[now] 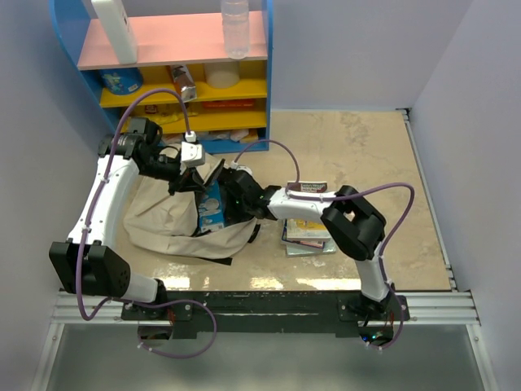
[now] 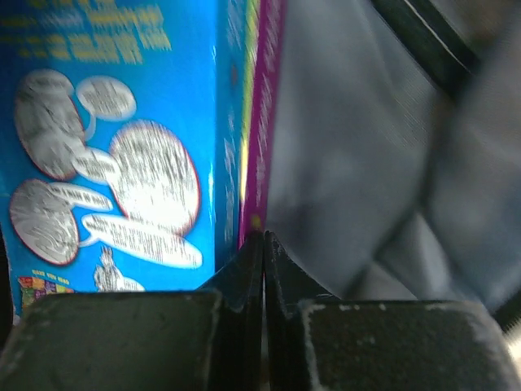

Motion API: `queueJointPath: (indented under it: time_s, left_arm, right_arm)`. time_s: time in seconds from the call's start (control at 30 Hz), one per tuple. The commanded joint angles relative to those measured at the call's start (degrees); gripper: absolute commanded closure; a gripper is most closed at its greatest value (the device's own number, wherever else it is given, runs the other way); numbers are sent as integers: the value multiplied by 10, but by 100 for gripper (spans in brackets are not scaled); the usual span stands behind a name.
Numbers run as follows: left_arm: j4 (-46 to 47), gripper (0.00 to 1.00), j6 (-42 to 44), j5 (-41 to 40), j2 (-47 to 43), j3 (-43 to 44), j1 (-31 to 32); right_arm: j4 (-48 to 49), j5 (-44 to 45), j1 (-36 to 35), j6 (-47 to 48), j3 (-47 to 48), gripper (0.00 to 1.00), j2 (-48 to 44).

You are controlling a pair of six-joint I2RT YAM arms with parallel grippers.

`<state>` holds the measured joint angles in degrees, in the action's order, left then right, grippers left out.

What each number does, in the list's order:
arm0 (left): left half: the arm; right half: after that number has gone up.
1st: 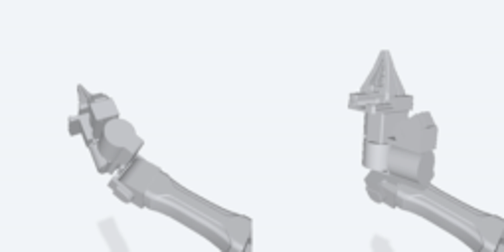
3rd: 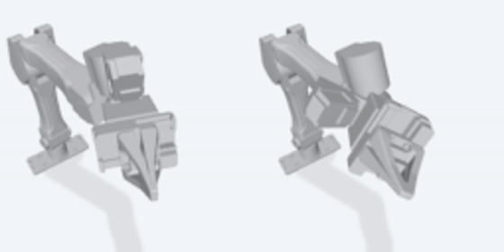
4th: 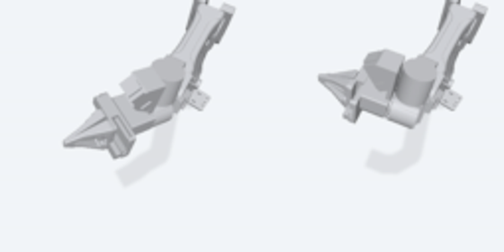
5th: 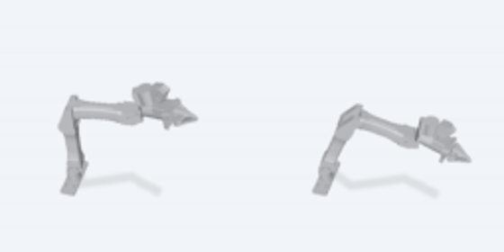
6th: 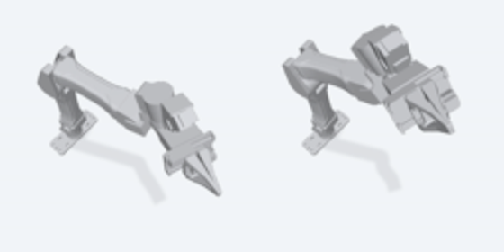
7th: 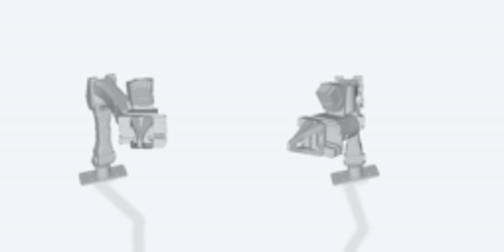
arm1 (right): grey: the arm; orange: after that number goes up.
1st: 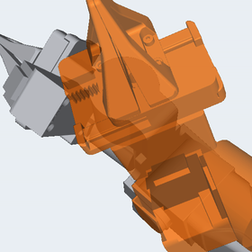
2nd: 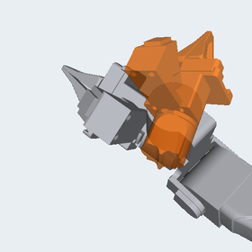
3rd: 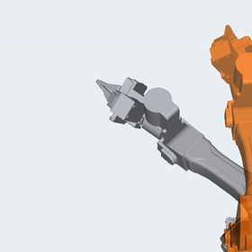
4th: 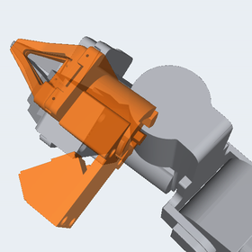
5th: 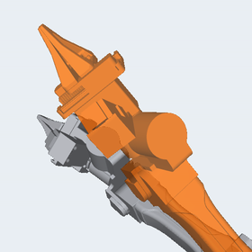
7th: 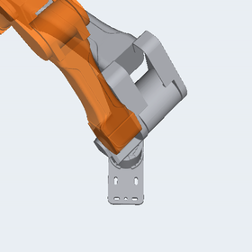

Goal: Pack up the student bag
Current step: Place the book in the student bag.

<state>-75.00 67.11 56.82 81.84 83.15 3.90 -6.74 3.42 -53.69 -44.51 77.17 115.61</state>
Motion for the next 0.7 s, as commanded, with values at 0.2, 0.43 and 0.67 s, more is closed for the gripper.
queueJointPath:
  time_s: [0.2, 0.43, 0.67]
  left_arm:
    - [-3, 100, 7, 42, -4, 39, 7]
    - [-3, 100, 12, 34, -16, 25, 7]
    - [-3, 100, 21, 34, -12, 10, 7]
  right_arm:
    - [22, -53, -9, 1, 98, 92, 49]
    - [35, -24, 35, 4, -4, 59, -80]
    - [-60, 87, 68, 31, -57, 16, -229]
